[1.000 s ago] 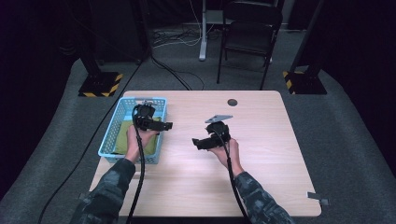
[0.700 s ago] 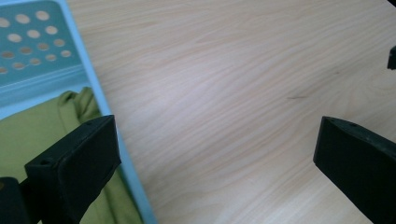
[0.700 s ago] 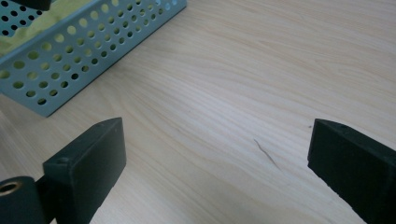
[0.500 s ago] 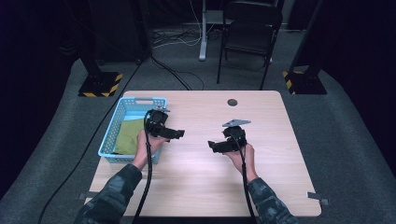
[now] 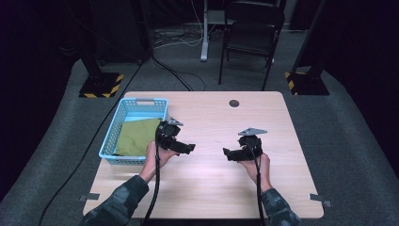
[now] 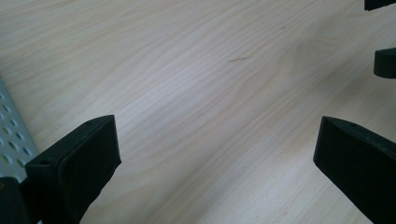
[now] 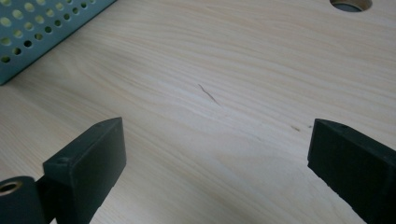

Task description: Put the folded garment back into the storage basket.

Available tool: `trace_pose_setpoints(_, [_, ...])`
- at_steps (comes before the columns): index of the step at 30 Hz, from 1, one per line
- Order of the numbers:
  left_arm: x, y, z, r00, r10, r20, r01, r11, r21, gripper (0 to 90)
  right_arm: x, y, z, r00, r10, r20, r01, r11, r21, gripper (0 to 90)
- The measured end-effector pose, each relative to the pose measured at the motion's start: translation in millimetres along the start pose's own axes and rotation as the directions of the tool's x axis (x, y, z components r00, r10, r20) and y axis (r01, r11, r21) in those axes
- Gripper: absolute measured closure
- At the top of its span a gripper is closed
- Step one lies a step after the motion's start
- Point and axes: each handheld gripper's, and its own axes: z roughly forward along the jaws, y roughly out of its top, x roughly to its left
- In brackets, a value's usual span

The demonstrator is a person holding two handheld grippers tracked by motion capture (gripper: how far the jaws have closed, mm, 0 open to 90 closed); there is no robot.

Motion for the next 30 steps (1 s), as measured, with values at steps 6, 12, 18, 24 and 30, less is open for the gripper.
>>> trace_pose_setpoints(6, [-13.1,-9.7,1.0,0.9990,0.045,0.000,-0.045,0.9990,0.001,0.1,-12.4,-14.0,-8.1,0.9994,0.018,0.029,-0.018,1.000,0.010,3.6])
trace_pose_setpoints(12, [-26.9,-23.9,-2.9,0.9963,0.085,0.012,-0.085,0.9964,0.001,0.2,-21.0,-32.0,-19.9,0.9978,0.043,0.050,-0.044,0.999,0.010,3.6])
trace_pose_setpoints(18, [-40.5,-41.0,-0.9,0.9929,0.116,0.025,-0.116,0.9932,0.008,0.2,-27.9,-46.1,-31.3,0.9958,0.054,0.074,-0.055,0.998,0.014,3.5])
trace_pose_setpoints(24, [-44.4,-62.4,7.7,0.9935,0.107,0.037,-0.109,0.9937,0.028,0.2,-32.7,-53.9,-39.3,0.9935,0.057,0.098,-0.059,0.998,0.018,3.6])
trace_pose_setpoints(30, [-41.0,-78.6,12.2,0.9951,0.094,0.031,-0.095,0.9942,0.050,0.2,-35.6,-62.3,-40.7,0.9917,0.050,0.118,-0.056,0.997,0.047,3.6])
